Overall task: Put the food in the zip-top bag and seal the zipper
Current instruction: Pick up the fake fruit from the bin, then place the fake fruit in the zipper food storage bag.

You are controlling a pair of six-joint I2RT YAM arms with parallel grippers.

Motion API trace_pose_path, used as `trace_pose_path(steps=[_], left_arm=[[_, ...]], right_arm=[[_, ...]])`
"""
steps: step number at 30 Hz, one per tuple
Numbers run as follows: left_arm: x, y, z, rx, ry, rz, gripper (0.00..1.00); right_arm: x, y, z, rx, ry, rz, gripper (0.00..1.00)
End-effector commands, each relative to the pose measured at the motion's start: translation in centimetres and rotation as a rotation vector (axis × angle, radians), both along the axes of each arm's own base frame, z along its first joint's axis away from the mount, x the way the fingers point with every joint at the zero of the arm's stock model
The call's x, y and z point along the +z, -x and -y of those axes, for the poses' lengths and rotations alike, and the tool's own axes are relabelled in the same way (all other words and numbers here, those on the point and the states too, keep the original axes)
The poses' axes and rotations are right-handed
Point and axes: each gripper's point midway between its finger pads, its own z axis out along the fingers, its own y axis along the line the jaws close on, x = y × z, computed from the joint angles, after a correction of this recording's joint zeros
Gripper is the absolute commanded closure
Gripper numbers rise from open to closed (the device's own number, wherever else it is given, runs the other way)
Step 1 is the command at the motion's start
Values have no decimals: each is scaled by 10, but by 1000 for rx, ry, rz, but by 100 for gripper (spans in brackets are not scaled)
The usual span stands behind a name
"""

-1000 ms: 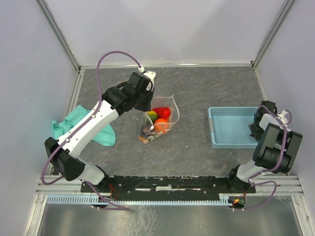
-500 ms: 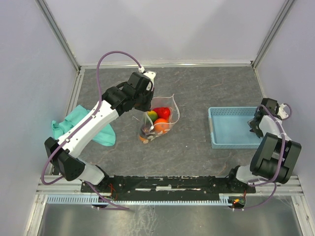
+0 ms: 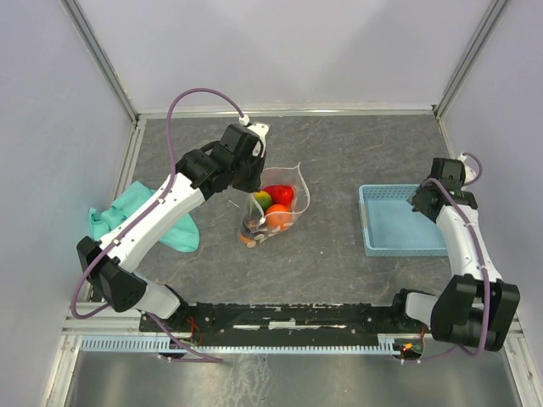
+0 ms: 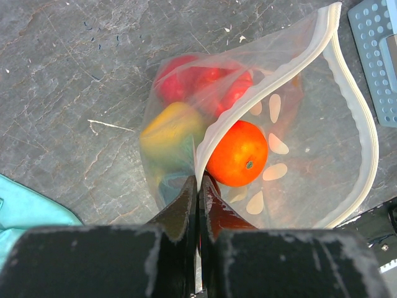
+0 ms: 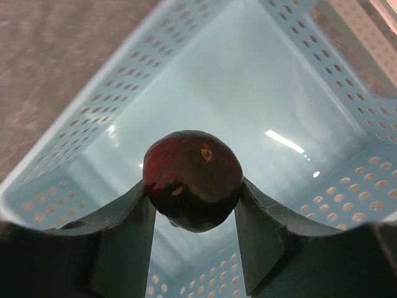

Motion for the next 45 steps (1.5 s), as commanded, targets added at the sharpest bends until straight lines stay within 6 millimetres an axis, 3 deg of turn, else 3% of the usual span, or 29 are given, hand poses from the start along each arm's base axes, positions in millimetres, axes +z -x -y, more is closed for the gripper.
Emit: trace_pose_path(steps=[1,12,18,26,34,40,45], left_arm=[[10,-4,8,-21,25,26,97],[10,-5,14,-36,48,23,97],[12,-3,16,-42,66,25,97],[15,-2,16,-44,76,32,97],[16,-1,16,-44,83,32,97],[17,0,15,-43,85,35,97],[16,1,16,-45,87,28,97]], right_arm=[[50,-11,-28,147,8,114,62],[124,-26,-137,489,-82,362,63],[154,-32,-191,664,-85,438,63],[186,-30,-291,984,-126,577,61],[182,-19,-375,1256,-147,624,59],[155,-23,-407,1342,-162,574,55],[142,-31,-415,1349,-153,546,45]])
